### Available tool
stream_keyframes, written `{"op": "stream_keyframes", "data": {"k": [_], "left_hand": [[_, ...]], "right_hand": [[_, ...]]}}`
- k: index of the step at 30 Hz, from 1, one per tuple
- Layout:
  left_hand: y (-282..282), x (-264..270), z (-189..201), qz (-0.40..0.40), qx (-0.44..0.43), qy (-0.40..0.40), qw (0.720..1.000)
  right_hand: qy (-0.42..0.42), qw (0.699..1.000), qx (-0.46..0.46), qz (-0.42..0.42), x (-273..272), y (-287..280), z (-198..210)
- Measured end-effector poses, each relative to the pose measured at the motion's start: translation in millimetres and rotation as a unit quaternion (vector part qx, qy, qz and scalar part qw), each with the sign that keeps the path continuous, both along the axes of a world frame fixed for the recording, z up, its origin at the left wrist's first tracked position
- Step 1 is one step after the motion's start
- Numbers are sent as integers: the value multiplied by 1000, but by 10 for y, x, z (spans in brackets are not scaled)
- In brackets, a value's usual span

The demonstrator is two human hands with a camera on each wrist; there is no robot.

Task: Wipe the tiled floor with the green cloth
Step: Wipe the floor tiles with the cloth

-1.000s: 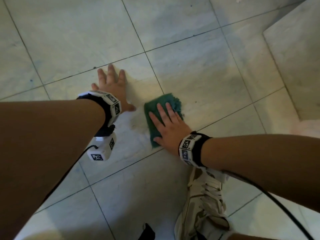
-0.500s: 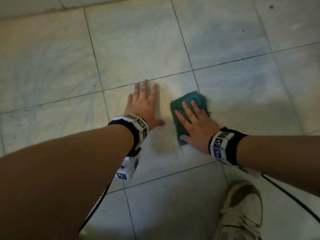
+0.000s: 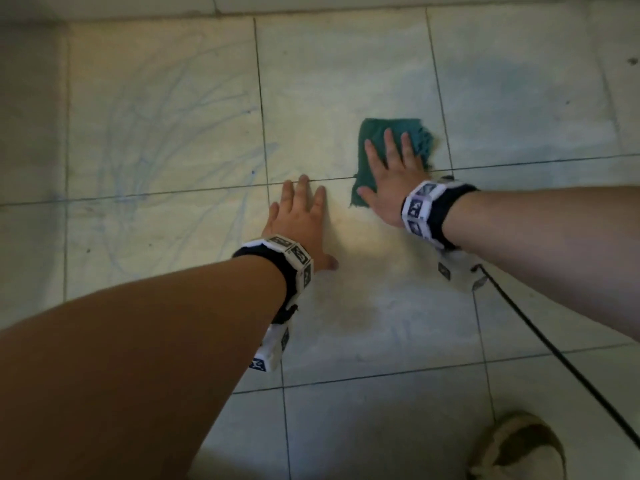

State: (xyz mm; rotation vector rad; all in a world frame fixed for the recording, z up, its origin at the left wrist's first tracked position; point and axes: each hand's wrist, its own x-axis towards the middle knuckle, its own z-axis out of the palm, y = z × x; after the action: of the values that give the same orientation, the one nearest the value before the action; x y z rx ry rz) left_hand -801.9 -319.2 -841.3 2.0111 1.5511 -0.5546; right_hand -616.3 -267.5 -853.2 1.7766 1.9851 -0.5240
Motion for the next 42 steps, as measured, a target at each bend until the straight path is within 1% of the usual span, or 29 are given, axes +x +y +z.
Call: {"op": "stream_keyframes", "data": {"k": [2,4,5,7,8,10,11,14,16,17,18,19,20,22,24,25,26,28,30,31,33,36,39,42], "left_hand": [[-3,-13,-12,0,0,-5,1000],[1,-9,-23,-2,1,-12,1000],[2,-5,-24,-2,1,-13,1000],[-6,-2,-28,0,1,-12,1000],[-6,-2,-28,0,3,-12,1000],[-8,-4,-27,-4,-1,-10,1000],[-11,-1,-23,-6,-5,-8,1000],[-3,-17,2,-3,-9,-11,1000],[-24,-84,23,6,-2,-30,1000],[-48,-148,41,17,7,-42,999],[-73,-226,61,31,20,-54,998],[-92,-317,83,48,36,-65,996],[-108,-416,116,67,49,-73,994],[-148,-605,179,94,55,-79,991],[-205,-725,219,99,58,-71,991],[-241,-753,225,102,66,-74,990],[-269,-755,229,103,77,-81,988],[-312,-687,210,92,97,-87,987],[-358,-543,172,56,85,-74,992],[-396,-459,142,39,64,-59,995],[-484,-320,56,22,31,-21,999],[-589,-322,-63,24,28,0,999],[-647,-602,-121,38,29,1,999],[-680,-986,-104,88,26,-4,996]], "right_hand": [[16,994,-13,107,25,-485,7],[49,978,-40,200,80,-1083,8],[54,971,-58,224,116,-1337,-20],[39,970,-83,224,156,-1597,-67],[35,972,-68,221,163,-1581,-80],[20,976,-47,214,129,-1345,-57],[18,982,-49,182,99,-1175,-42],[36,997,-12,71,-77,-635,-35],[50,998,-5,32,-240,-442,-52],[52,998,-9,34,-337,-418,-43],[52,997,-13,56,-434,-425,-38],[59,994,-16,95,-546,-450,-22],[75,986,-21,147,-675,-486,-9],[127,961,-44,243,-929,-561,12],[162,938,-43,302,-1089,-573,52],[167,934,-21,314,-1095,-559,85],[162,939,5,303,-1052,-544,123],[145,965,35,214,-833,-524,183],[125,984,23,126,-591,-543,197],[112,988,-1,107,-518,-586,192],[107,987,-35,113,-480,-714,153],[112,983,-29,145,-619,-908,113],[105,983,-19,146,-803,-980,93],[106,983,-28,146,-902,-968,58]]}}
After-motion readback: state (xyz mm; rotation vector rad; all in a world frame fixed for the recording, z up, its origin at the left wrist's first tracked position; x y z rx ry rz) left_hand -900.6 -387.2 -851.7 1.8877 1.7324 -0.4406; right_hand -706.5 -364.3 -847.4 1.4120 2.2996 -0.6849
